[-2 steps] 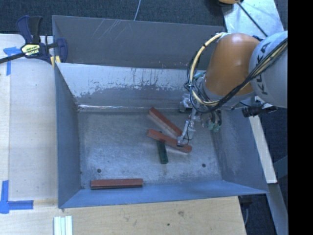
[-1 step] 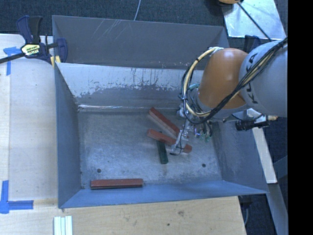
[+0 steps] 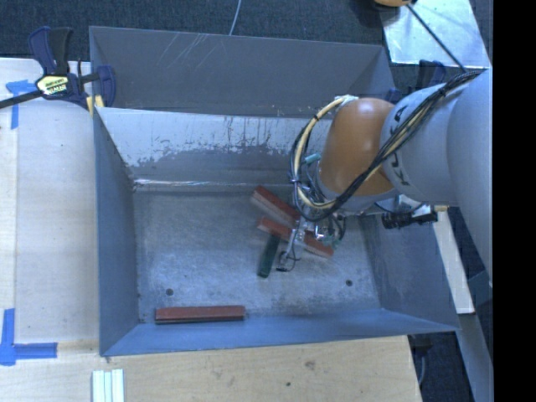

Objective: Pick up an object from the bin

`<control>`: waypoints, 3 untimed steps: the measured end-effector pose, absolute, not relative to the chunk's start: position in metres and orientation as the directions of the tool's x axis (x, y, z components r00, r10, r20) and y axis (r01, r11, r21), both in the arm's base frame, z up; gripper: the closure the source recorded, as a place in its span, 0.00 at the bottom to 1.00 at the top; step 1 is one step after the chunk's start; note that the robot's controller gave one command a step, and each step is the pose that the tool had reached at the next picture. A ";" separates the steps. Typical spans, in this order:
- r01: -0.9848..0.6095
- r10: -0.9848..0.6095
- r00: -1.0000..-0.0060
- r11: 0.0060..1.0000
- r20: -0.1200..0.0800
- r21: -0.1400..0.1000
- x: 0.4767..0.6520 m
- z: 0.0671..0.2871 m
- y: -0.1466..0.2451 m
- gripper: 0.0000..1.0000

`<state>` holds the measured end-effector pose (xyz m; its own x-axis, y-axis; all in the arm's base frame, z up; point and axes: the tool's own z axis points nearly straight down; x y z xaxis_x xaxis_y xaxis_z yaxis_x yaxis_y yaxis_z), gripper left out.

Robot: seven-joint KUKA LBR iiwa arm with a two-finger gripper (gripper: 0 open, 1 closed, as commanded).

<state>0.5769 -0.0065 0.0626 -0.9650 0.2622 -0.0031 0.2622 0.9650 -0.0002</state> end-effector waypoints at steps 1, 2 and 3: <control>0.397 0.397 -0.918 0.918 -0.002 0.000 0.561 0.071 -0.002 1.00; 0.396 0.396 -0.918 0.918 -0.002 0.000 0.561 0.071 -0.002 1.00; 0.395 0.395 -0.919 0.919 0.004 -0.001 0.559 0.114 -0.003 1.00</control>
Offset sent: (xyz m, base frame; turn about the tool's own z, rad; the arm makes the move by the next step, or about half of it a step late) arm 0.0000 0.0000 0.0000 0.0000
